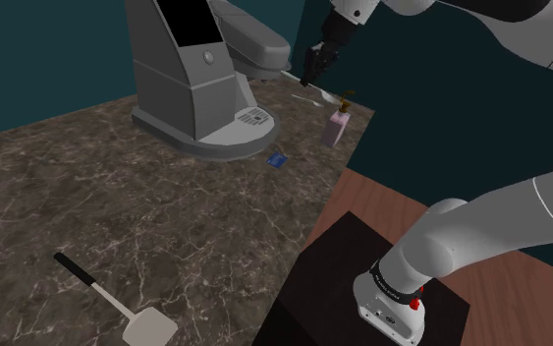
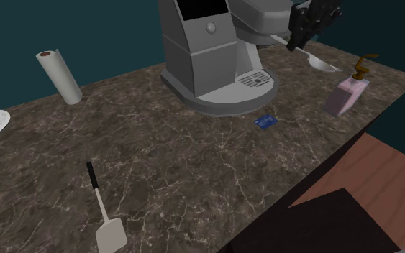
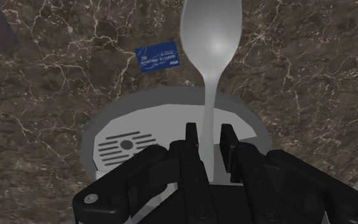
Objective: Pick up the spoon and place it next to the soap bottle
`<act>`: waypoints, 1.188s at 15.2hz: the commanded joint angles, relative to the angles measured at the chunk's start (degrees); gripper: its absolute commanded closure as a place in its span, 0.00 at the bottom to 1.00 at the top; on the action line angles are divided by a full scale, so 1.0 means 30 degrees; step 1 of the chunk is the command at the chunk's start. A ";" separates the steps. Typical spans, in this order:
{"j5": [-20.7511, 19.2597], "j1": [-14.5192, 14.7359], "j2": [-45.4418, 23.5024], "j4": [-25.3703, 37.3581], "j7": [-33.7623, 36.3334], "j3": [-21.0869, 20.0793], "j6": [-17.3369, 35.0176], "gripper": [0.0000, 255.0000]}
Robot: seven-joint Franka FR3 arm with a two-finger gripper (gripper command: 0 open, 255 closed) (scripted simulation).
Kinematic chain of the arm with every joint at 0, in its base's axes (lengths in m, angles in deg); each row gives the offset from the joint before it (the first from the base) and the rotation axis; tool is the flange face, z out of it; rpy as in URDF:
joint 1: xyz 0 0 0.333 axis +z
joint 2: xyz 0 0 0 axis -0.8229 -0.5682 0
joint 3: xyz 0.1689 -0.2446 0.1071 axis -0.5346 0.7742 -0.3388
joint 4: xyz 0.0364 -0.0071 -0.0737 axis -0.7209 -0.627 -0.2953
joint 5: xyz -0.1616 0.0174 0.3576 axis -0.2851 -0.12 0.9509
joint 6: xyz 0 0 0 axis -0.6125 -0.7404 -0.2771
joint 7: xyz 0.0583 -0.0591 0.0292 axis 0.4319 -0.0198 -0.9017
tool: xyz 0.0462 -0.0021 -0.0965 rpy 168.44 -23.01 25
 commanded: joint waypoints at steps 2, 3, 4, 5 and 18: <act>-0.0165 -0.0392 0.0550 -0.0444 -0.1350 0.1021 -0.0320 1.00; -0.0239 -0.0530 0.0685 -0.0531 -0.1798 0.1374 -0.0439 1.00; -0.0320 -0.0667 0.0800 -0.0596 -0.2247 0.1729 -0.0559 1.00; -0.0406 -0.0803 0.0894 -0.0641 -0.2696 0.2088 -0.0680 1.00; -0.1351 -0.2173 0.0882 -0.0825 -0.7484 0.5866 -0.1163 1.00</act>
